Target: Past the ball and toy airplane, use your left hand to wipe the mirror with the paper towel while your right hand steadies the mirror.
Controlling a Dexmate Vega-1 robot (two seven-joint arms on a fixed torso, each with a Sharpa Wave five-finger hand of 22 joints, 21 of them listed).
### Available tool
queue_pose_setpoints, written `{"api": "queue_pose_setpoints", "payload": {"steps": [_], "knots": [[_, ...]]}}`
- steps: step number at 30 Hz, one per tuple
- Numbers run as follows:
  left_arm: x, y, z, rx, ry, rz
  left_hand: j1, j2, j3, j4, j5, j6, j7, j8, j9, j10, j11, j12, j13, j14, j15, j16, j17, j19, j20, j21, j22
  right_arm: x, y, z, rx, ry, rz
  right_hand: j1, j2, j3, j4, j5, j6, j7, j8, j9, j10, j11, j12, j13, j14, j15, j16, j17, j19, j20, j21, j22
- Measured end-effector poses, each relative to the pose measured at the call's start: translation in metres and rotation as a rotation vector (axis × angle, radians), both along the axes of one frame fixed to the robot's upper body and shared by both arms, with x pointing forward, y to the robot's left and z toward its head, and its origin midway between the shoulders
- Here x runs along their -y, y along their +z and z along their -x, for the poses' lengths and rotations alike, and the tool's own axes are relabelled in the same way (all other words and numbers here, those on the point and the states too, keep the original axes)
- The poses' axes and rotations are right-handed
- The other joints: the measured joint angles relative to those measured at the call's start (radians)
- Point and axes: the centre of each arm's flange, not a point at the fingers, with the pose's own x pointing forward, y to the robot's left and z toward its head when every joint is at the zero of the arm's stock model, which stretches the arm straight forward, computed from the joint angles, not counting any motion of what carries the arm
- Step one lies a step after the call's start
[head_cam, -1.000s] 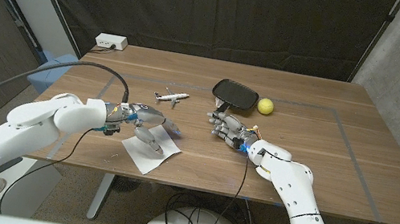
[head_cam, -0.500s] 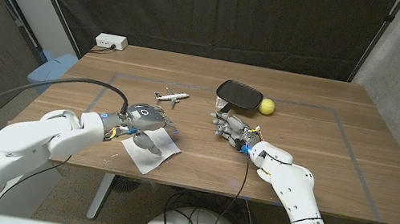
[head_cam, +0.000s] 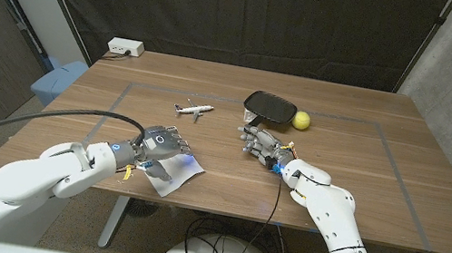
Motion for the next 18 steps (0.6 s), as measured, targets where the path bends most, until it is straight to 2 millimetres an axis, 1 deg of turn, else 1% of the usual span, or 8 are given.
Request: {"api": "queue_pose_setpoints", "payload": {"steps": [4,6,10,14,16,18], "knots": [[-0.002,-0.004,-0.001,0.002,0.008,-0.009,0.023,0.010,-0.002,-0.002,-0.004,0.057,-0.003,0.028,0.006,0.061,-0.014,0.038,0.017,0.052,-0.002,0.021,0.024,0.018,-0.018,0.031,0.016,0.000,0.000,0.001,0.001,0.000,0.000,0.001,-0.001,0.000,0.000,0.000,0.000,0.000,0.000,0.006,0.002,0.002,0.000,-0.001,0.002,0.002,0.000,0.000,0.000,0.000,0.001,-0.006],[-0.002,-0.006,-0.002,0.008,0.008,-0.014,0.039,0.026,-0.002,-0.002,-0.005,0.085,-0.005,0.041,0.006,0.090,-0.018,0.058,0.026,0.078,-0.003,0.029,0.037,0.026,-0.026,0.046,0.024,0.000,0.000,0.001,0.003,0.000,-0.001,0.001,-0.001,-0.004,0.004,0.000,0.000,0.000,0.000,0.009,0.004,0.003,0.000,-0.001,0.003,0.003,0.000,0.000,0.000,0.000,0.001,-0.008],[-0.003,-0.009,-0.004,0.017,0.003,-0.015,0.077,0.051,-0.007,-0.007,-0.023,0.188,-0.005,0.083,0.005,0.178,-0.033,0.113,0.048,0.161,-0.006,0.059,0.071,0.047,-0.047,0.094,0.051,0.000,0.001,0.002,0.006,0.001,-0.001,0.001,-0.001,-0.004,0.004,0.000,0.000,0.000,0.000,0.018,0.006,0.002,0.000,-0.001,0.003,0.003,0.000,0.000,0.000,0.000,0.009,-0.015],[-0.006,-0.014,-0.007,0.014,0.003,-0.019,0.104,0.070,-0.007,-0.007,-0.039,0.255,-0.010,0.108,-0.004,0.238,-0.043,0.144,0.058,0.223,-0.012,0.073,0.091,0.061,-0.061,0.126,0.065,-0.001,0.001,0.003,0.009,0.002,-0.001,0.004,-0.004,-0.007,0.002,0.007,0.001,0.000,-0.003,0.023,0.006,0.001,0.000,-0.001,0.007,-0.001,0.000,0.000,0.000,0.000,0.009,-0.022],[-0.005,-0.013,-0.006,0.024,-0.003,-0.018,0.124,0.085,-0.007,-0.007,-0.054,0.300,-0.006,0.124,-0.009,0.285,-0.049,0.159,0.056,0.264,-0.016,0.082,0.101,0.071,-0.071,0.144,0.069,-0.001,0.002,0.003,0.010,0.002,0.000,0.004,-0.004,-0.007,0.001,0.007,0.001,0.000,-0.003,0.028,0.006,0.001,0.000,-0.001,0.007,-0.001,0.000,0.000,0.000,0.000,0.011,-0.025],[-0.008,-0.020,-0.010,0.012,0.000,-0.019,0.146,0.103,-0.003,-0.010,-0.073,0.356,0.003,0.143,-0.017,0.338,-0.053,0.162,0.043,0.310,-0.020,0.094,0.111,0.083,-0.083,0.167,0.072,-0.001,0.002,0.003,0.012,0.002,0.000,0.004,-0.004,-0.007,0.002,0.007,0.004,0.003,-0.004,0.029,0.006,0.002,0.000,0.000,0.007,-0.001,0.000,0.000,0.000,0.000,0.014,-0.028]]}}
